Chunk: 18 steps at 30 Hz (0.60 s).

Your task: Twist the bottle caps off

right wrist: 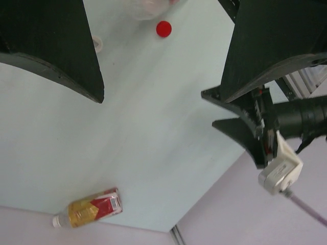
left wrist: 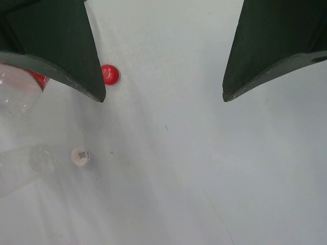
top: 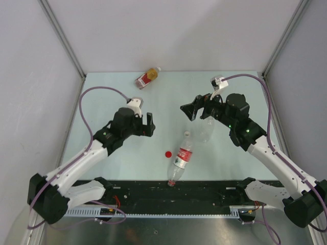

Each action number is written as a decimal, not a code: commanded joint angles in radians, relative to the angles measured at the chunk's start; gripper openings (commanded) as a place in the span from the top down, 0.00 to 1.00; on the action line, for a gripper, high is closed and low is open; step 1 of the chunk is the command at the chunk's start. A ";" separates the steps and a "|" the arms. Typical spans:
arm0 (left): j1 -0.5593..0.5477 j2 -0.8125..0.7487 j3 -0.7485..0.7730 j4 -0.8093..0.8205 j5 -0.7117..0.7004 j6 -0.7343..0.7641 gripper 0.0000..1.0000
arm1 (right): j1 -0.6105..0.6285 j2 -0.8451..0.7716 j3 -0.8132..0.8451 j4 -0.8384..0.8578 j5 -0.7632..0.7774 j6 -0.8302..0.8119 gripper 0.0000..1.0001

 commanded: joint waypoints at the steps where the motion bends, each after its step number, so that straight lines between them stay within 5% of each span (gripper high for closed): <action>1: 0.063 0.137 0.139 0.011 0.125 0.042 0.01 | -0.018 -0.007 0.031 -0.055 -0.020 0.004 0.01; 18: 0.261 0.660 0.656 -0.055 0.163 0.198 0.01 | -0.072 -0.016 0.031 -0.120 -0.051 -0.036 0.01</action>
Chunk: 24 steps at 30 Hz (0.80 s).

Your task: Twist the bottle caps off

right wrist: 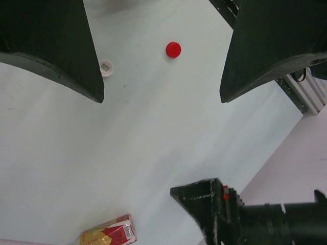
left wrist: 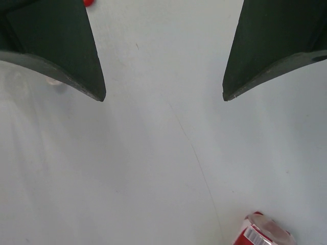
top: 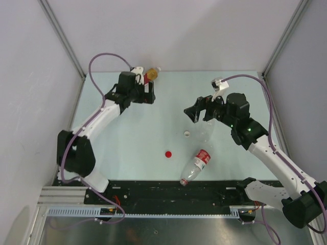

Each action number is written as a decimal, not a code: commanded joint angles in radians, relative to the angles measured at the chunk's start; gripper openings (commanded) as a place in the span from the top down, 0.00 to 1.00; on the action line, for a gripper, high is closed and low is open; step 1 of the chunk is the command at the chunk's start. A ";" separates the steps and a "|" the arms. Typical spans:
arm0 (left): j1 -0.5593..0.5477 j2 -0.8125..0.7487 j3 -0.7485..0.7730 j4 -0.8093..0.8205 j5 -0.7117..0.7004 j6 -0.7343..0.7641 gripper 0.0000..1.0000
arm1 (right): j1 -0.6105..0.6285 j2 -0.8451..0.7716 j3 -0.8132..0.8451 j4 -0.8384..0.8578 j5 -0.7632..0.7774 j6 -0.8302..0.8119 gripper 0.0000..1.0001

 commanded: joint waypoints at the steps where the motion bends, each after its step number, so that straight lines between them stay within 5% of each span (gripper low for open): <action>1: 0.027 0.141 0.169 -0.047 -0.031 0.087 0.00 | -0.028 -0.017 0.030 0.007 -0.033 -0.016 0.01; 11: 0.053 0.470 0.537 -0.122 -0.152 0.169 0.01 | -0.082 0.008 0.031 0.022 -0.070 0.016 0.01; 24: 0.157 0.781 0.917 -0.163 -0.069 0.221 0.01 | -0.116 0.065 0.030 0.009 -0.063 0.020 0.01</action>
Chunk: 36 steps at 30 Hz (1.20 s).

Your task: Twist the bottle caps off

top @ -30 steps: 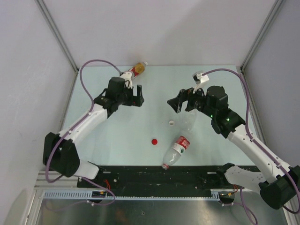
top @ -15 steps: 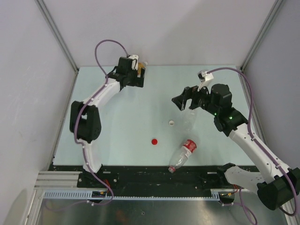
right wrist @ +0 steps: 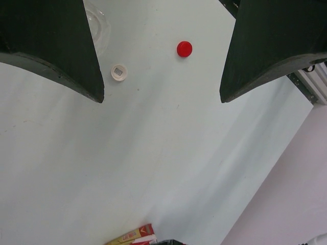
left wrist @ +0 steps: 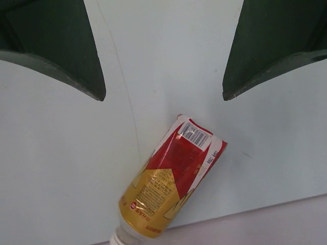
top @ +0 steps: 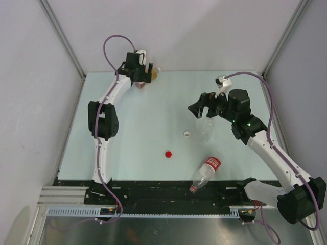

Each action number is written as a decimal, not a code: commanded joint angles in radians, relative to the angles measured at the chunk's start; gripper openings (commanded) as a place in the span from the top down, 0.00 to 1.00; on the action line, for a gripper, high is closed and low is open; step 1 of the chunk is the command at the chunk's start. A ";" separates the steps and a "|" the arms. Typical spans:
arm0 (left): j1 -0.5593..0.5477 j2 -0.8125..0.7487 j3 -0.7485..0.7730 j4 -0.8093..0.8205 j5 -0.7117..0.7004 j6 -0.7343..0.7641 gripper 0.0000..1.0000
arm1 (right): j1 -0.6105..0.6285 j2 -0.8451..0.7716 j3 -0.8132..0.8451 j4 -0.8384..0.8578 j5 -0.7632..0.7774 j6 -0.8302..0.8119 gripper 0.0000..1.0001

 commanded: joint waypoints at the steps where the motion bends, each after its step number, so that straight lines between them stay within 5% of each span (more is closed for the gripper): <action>1: 0.043 0.087 0.123 -0.011 0.060 0.041 0.01 | -0.012 0.021 0.031 0.008 -0.006 0.009 0.01; 12: 0.077 0.329 0.410 -0.009 0.146 0.045 0.01 | -0.042 0.056 0.031 -0.008 -0.006 0.010 0.01; 18: 0.080 0.386 0.443 0.015 0.235 0.052 0.02 | -0.055 0.061 0.030 -0.025 -0.001 0.007 0.01; 22: 0.077 0.371 0.404 0.020 0.223 0.064 0.11 | -0.060 0.064 0.030 -0.032 0.001 0.009 0.01; 29: 0.050 0.333 0.328 0.021 0.205 0.113 0.41 | -0.062 0.062 0.031 -0.041 -0.005 0.014 0.01; 36: 0.006 0.296 0.298 0.020 0.241 0.167 0.48 | -0.062 0.037 0.029 -0.078 0.019 -0.002 0.01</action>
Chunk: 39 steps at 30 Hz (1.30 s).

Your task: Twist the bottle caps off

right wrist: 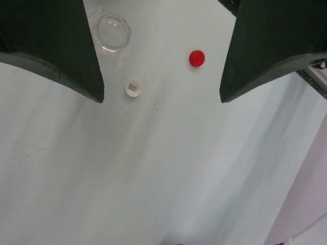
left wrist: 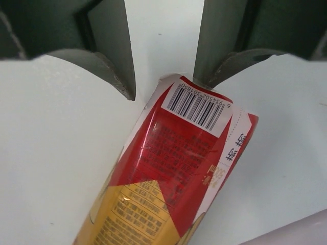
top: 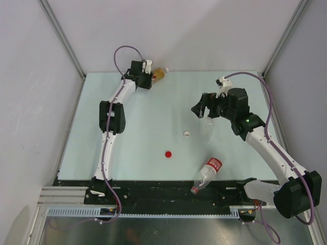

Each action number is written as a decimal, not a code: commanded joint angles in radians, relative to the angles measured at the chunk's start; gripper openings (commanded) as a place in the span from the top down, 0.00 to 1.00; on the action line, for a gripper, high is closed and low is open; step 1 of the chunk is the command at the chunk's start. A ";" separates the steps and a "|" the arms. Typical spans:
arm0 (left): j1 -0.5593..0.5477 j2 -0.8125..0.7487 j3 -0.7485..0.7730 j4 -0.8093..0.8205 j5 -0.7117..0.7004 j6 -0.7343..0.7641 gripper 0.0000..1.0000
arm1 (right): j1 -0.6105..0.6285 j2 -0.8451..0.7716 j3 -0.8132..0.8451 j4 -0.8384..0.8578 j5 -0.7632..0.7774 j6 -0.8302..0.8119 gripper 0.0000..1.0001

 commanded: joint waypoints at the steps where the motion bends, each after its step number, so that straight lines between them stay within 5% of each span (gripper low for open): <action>1: -0.047 -0.092 -0.024 0.017 0.054 0.074 0.46 | -0.006 -0.030 0.030 -0.023 0.022 -0.010 0.01; 12: -0.071 -0.176 -0.058 0.035 0.330 0.079 0.27 | -0.007 -0.036 0.031 -0.044 0.027 -0.017 0.01; 23: -0.071 -0.281 -0.104 0.046 0.090 0.062 0.03 | -0.009 -0.031 0.029 -0.055 0.024 -0.014 0.01; 30: -0.070 -0.233 -0.049 0.053 0.009 0.101 0.00 | -0.010 -0.023 0.029 -0.056 0.017 -0.015 0.01; 39: -0.070 -0.109 0.044 0.072 0.094 0.133 0.00 | -0.012 -0.029 0.029 -0.071 0.033 -0.019 0.01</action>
